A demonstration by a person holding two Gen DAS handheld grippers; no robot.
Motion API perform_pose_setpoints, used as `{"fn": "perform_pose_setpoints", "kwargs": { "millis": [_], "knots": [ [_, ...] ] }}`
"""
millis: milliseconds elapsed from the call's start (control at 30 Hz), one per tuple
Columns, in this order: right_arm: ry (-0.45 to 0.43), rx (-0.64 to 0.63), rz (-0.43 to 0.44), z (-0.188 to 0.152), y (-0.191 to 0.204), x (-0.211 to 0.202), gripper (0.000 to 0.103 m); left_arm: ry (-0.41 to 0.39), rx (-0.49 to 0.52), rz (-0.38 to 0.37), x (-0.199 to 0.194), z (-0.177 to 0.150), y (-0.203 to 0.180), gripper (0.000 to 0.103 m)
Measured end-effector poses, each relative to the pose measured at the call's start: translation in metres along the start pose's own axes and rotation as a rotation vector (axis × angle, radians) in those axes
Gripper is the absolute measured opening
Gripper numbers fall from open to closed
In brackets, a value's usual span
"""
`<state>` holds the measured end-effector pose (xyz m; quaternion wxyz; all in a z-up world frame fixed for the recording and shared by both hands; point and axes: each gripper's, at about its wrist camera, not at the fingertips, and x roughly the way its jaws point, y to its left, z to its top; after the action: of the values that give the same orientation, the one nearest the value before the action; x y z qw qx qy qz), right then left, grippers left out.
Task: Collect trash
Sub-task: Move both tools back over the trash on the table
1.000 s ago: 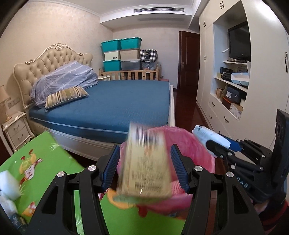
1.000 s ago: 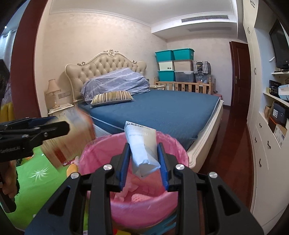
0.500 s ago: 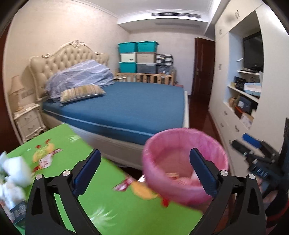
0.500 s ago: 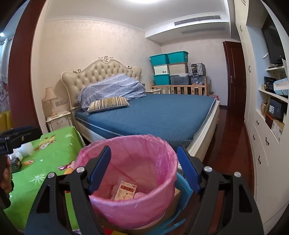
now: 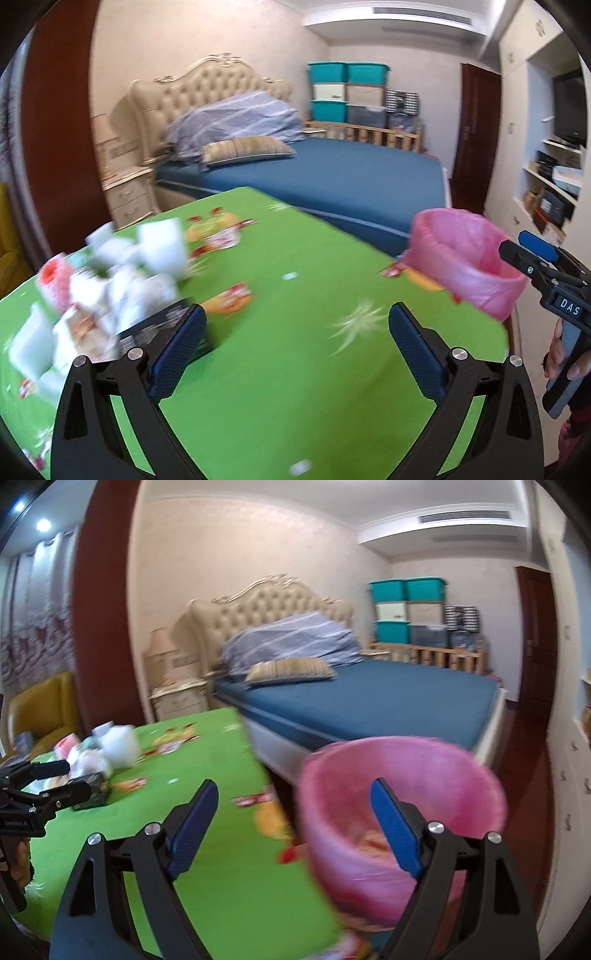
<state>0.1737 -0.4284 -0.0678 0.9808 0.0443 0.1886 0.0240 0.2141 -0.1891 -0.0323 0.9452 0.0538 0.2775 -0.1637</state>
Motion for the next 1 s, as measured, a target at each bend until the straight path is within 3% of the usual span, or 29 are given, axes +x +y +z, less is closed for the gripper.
{"fn": "perform_pose_setpoints", "kwargs": {
  "millis": [533, 767, 933, 1000],
  "knots": [
    [0.098, -0.153, 0.183, -0.019, 0.140, 0.017, 0.083, -0.019, -0.117, 0.272, -0.076, -0.059, 0.133, 0.094],
    [0.114, -0.209, 0.252, -0.021, 0.186, 0.020, 0.083, 0.018, -0.181, 0.335, -0.075, -0.063, 0.185, 0.094],
    [0.122, -0.240, 0.286, -0.020, 0.210, 0.023, 0.083, 0.122, -0.168, 0.336, -0.045, -0.065, 0.199, 0.080],
    [0.131, -0.253, 0.296, -0.020, 0.217, 0.026, 0.083, 0.187, -0.184, 0.294, -0.031, -0.066, 0.204, 0.070]
  ]
}}
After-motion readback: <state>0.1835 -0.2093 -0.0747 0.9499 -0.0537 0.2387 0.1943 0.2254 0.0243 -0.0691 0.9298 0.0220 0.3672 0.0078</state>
